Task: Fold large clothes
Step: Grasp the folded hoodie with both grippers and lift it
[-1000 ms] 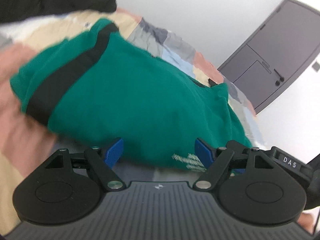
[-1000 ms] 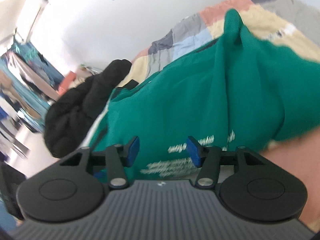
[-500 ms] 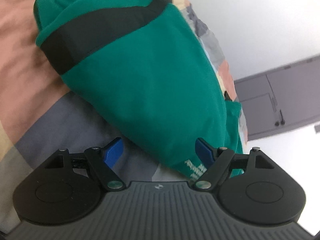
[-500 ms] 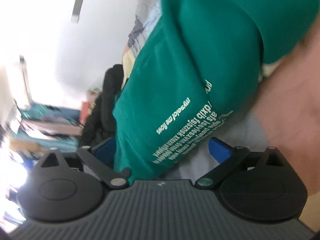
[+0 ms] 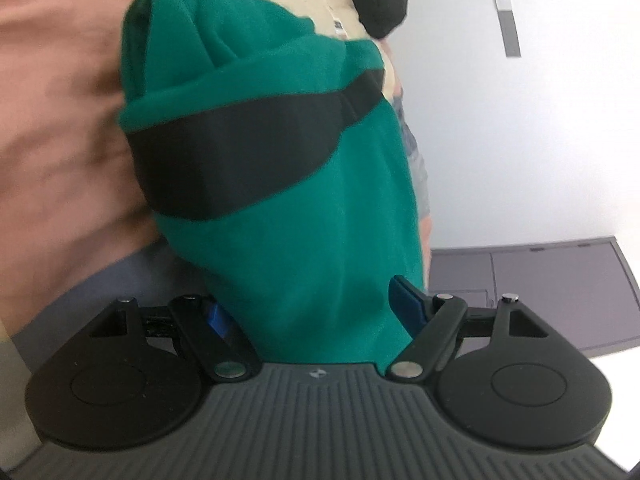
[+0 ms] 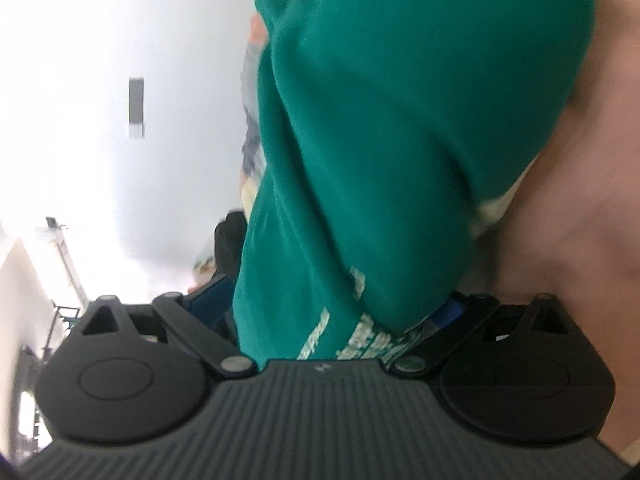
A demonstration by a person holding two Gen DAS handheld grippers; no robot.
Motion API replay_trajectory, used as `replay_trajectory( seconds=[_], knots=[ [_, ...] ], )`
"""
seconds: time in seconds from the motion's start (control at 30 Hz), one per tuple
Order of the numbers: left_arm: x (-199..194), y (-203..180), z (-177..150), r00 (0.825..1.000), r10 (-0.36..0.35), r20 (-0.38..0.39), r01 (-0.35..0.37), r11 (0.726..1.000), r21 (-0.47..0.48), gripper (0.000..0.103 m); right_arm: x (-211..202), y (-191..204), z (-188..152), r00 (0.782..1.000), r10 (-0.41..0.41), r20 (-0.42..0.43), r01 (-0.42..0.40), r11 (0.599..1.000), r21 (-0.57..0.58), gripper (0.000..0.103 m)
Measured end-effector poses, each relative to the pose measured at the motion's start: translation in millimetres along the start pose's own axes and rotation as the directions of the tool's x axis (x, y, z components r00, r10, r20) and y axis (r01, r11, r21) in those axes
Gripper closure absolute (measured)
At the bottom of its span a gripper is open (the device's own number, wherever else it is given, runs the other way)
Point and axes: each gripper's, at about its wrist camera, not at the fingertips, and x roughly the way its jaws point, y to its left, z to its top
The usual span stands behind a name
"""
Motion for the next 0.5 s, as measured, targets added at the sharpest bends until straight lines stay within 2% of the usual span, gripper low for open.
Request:
replay_trajectory(
  seconds=[0.1, 0.23, 0.3, 0.33, 0.4, 0.43, 0.47, 0.5],
  knots=[
    [3.9, -1.4, 0.9, 0.999, 0.03, 0.029, -0.031, 0.999, 0.025, 0.024, -0.7, -3.8, 1.8, 0.999, -0.016, 0.031, 0.016, 1.0, 0.005, 0.002],
    [12.5, 0.2, 5.7, 0.996, 0.071, 0.049, -0.072, 0.997, 0.032, 0.035, 11.0, -3.2, 9.0, 0.999, -0.041, 0.02, 0.042, 0.998, -0.042, 0.005],
    [13.4, -3.6, 2.7, 0.994, 0.098, 0.053, -0.102, 0.992, 0.069, 0.042, 12.6, -3.1, 16.2, 0.995, -0.096, 0.016, 0.097, 0.991, -0.095, 0.025],
    [11.5, -6.0, 1.9, 0.993, 0.104, 0.059, -0.108, 0.99, 0.085, 0.05, 14.4, -2.7, 16.8, 0.992, -0.123, 0.021, 0.125, 0.985, -0.115, 0.038],
    [4.0, -9.9, 0.8, 0.992, 0.1, 0.077, -0.109, 0.987, 0.117, 0.062, 11.3, -5.3, 21.2, 0.994, -0.111, 0.019, 0.113, 0.986, -0.125, 0.049],
    [2.0, -13.0, -0.5, 0.992, 0.097, 0.084, -0.108, 0.985, 0.136, 0.068, 8.9, -2.8, 20.5, 0.995, -0.1, 0.022, 0.102, 0.984, -0.147, 0.059],
    [-2.4, -15.6, -1.9, 0.991, 0.093, 0.093, -0.107, 0.982, 0.157, 0.072, 5.6, 2.6, 19.3, 0.995, -0.094, 0.029, 0.098, 0.978, -0.186, 0.066],
    [-6.5, -19.3, -3.3, 0.991, 0.087, 0.101, -0.103, 0.979, 0.173, 0.073, 3.4, 8.7, 18.2, 0.995, -0.088, 0.038, 0.094, 0.971, -0.221, 0.068]
  ],
)
